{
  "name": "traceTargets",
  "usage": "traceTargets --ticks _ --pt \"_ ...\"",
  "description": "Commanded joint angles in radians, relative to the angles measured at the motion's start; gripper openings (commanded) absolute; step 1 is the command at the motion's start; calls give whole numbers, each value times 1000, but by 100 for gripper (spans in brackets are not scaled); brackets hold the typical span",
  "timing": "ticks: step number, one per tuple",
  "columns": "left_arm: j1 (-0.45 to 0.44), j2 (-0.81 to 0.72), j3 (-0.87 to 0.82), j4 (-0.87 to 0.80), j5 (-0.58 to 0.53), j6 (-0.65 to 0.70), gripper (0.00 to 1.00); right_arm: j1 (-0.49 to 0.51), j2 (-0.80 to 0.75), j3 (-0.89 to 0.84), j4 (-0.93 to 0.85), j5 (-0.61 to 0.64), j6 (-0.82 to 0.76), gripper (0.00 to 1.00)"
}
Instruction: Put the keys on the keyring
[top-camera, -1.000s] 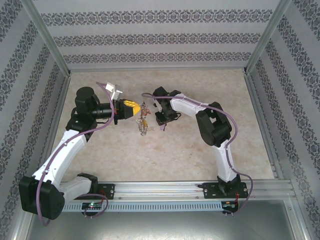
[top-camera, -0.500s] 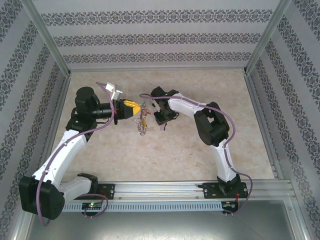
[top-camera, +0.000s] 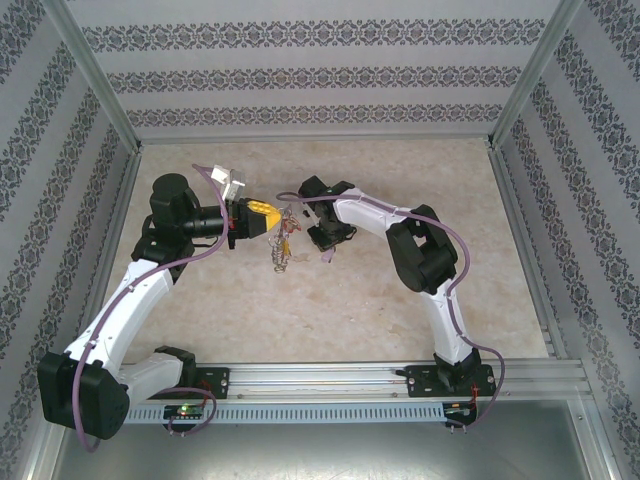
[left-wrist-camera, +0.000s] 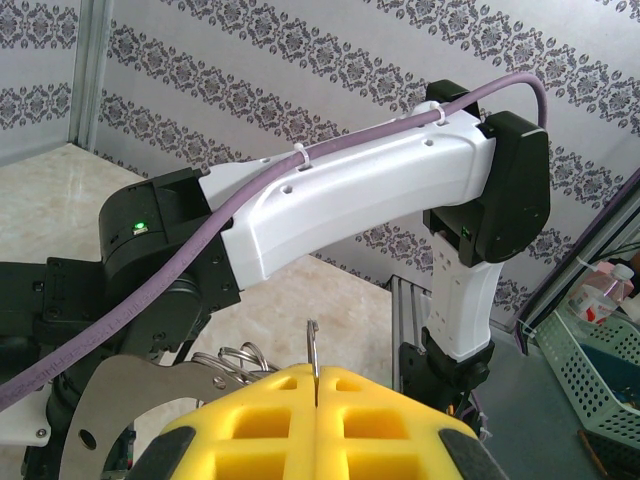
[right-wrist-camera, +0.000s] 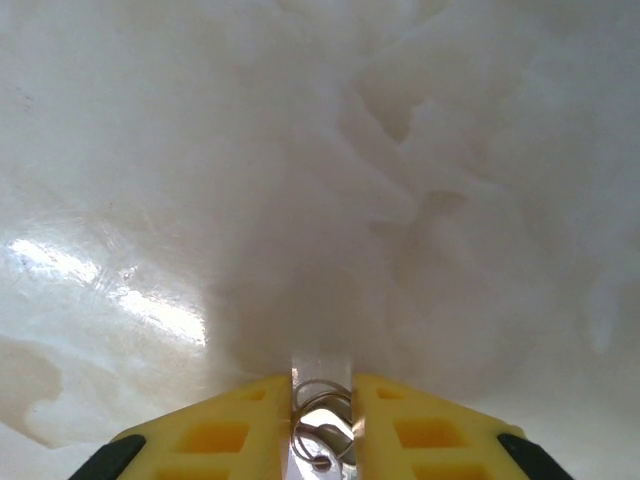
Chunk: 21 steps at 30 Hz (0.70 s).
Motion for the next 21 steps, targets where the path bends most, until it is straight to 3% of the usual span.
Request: traceTargets --ticks 1,13,21 --pt "11 -27 5 44 18 13 0 9 -22 -33 -34 31 -8 20" --pt "12 -26 3 51 17 10 0 2 -87 -81 4 15 -1 3" --pt "11 -18 3 53 12 11 0 -38 -267 -294 255 -203 -7 0"
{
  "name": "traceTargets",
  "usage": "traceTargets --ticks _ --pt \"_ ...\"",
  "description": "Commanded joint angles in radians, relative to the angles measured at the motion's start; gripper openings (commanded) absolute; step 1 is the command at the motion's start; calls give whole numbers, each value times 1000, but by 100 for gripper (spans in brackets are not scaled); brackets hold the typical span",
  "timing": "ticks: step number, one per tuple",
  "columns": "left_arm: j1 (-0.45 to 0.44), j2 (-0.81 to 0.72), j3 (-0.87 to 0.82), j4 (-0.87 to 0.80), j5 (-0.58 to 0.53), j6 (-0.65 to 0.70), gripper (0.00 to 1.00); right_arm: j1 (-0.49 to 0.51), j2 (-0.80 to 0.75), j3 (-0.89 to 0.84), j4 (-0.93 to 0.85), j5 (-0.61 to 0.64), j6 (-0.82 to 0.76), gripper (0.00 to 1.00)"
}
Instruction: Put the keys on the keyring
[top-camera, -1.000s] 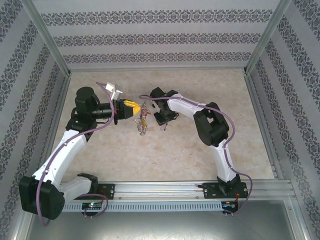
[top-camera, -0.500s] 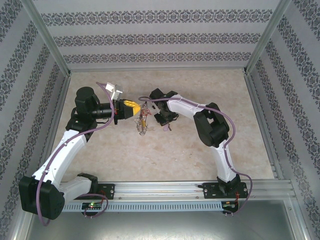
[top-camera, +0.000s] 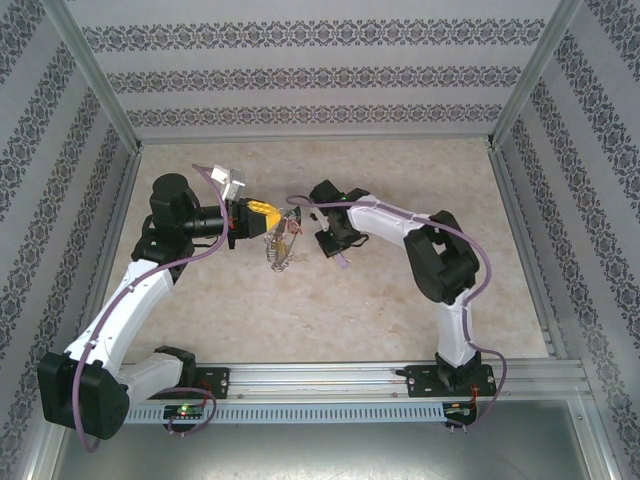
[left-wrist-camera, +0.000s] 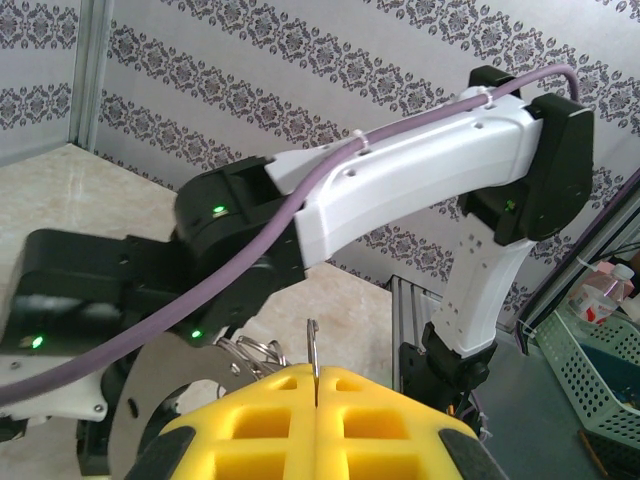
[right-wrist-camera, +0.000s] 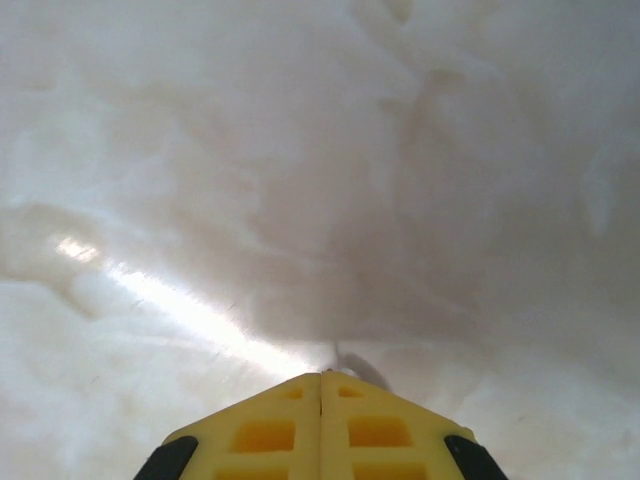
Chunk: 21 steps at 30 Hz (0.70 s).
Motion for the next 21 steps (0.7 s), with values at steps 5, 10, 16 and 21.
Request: traceTargets --ticks 5,10,16,21 --pt "11 -14 3 49 11 13 0 -23 -128 -119 182 -198 -22 0" --pt "11 -9 3 44 9 17 0 -27 -159 -168 207 -227 -17 0" --pt "10 -5 4 39 8 20 0 -59 -130 -194 183 -198 26 0" --pt "10 0 3 36 8 21 0 -71 -119 -207 197 -208 36 0"
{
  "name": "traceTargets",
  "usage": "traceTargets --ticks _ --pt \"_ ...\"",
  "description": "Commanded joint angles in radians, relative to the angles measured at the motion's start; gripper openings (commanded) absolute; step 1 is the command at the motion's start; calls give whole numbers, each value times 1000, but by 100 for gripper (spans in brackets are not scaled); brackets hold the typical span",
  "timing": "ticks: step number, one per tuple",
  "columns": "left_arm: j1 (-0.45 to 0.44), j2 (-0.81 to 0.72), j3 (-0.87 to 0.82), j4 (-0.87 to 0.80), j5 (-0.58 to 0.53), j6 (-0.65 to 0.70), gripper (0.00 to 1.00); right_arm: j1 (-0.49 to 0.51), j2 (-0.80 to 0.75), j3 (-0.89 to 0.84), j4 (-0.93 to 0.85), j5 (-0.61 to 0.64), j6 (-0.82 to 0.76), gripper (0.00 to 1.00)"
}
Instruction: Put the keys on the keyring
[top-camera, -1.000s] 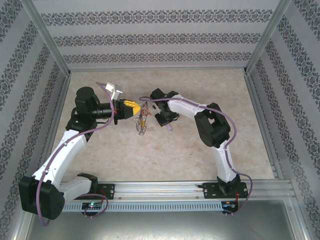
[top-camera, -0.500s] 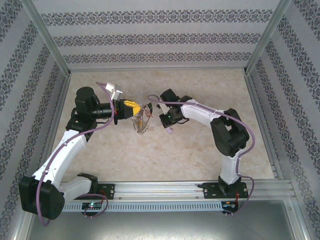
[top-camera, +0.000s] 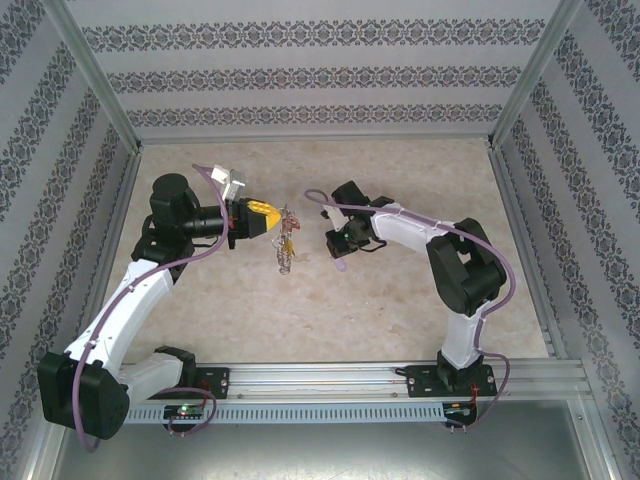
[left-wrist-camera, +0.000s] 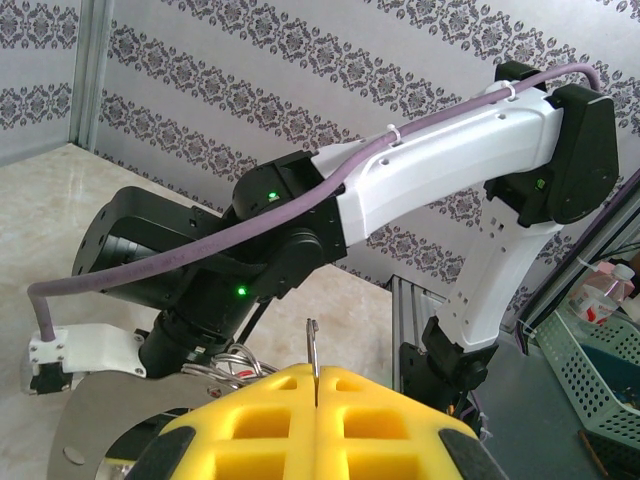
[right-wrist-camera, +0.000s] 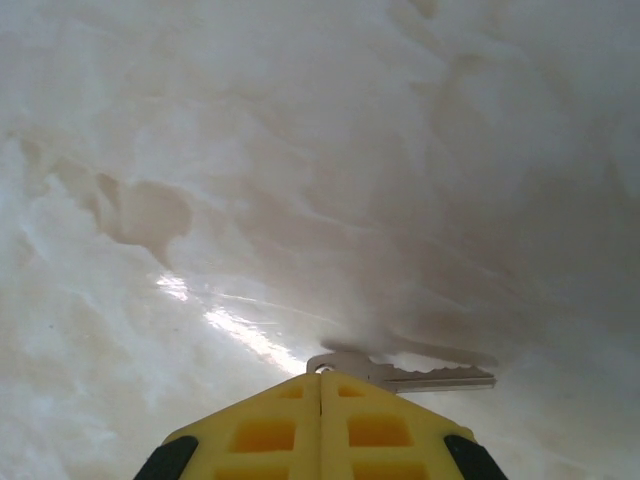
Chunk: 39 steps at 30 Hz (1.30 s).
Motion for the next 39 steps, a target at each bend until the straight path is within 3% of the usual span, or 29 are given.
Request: traceTargets --ticks 1,27,39 --pt "11 1 3 35 8 22 0 -6 16 -12 12 -20 19 0" --pt "16 5 4 55 10 4 0 5 -33 -100 -13 111 52 5" --pt "15 5 -1 74 13 -13 0 19 -83 -138 2 115 51 22"
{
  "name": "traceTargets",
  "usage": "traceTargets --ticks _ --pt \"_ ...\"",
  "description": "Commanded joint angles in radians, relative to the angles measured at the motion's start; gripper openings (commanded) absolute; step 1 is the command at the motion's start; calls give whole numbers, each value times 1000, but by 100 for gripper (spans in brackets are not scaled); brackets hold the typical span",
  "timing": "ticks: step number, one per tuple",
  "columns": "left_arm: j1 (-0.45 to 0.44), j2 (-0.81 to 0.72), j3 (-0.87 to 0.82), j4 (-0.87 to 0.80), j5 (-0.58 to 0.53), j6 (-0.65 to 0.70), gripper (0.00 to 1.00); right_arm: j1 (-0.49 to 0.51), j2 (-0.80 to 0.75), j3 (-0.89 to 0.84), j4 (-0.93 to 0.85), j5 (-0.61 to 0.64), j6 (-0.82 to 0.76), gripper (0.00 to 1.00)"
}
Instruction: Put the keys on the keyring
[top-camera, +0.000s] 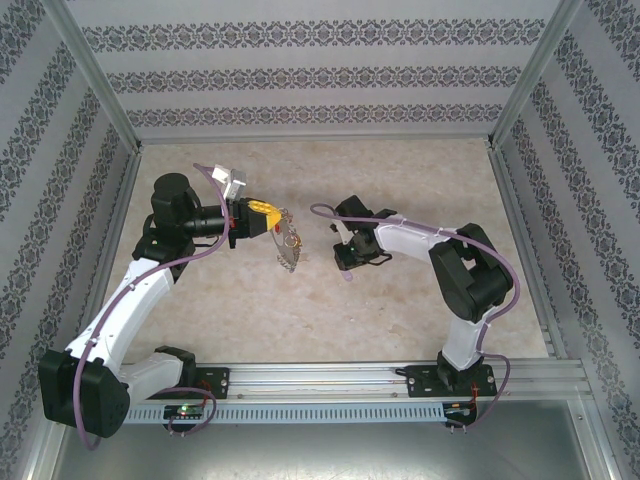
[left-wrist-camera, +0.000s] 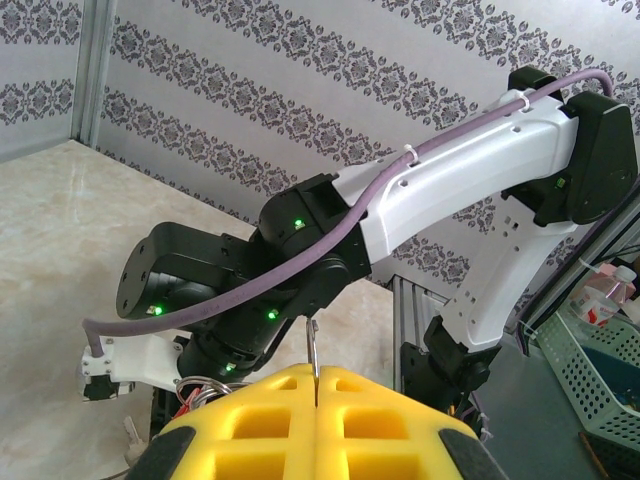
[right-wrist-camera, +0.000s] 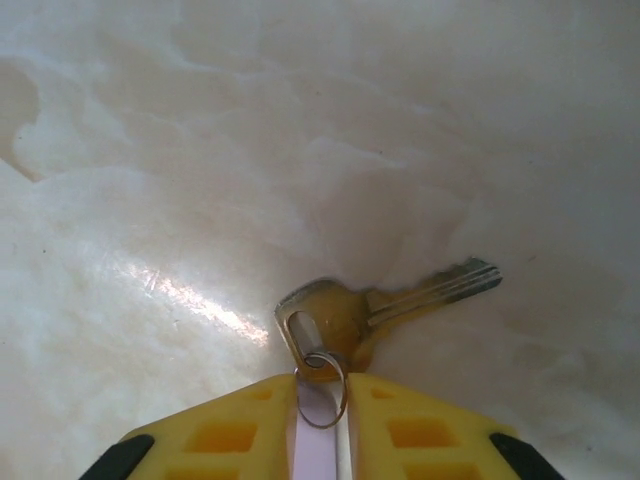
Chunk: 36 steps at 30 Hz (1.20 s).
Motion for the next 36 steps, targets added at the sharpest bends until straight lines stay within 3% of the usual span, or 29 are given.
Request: traceTargets --ticks 1,9,21,36 --pt "15 -7 0 70 15 -9 0 2 -28 5 -17 5 -8 23" --pt "16 -10 1 62 14 2 0 -49 8 78 -101 -69 -17 25" --pt "15 -24 5 29 9 29 0 -151 73 148 -222 -377 -32 27" --pt "15 -52 18 -49 -16 95 0 -166 198 293 -388 -338 -117 26"
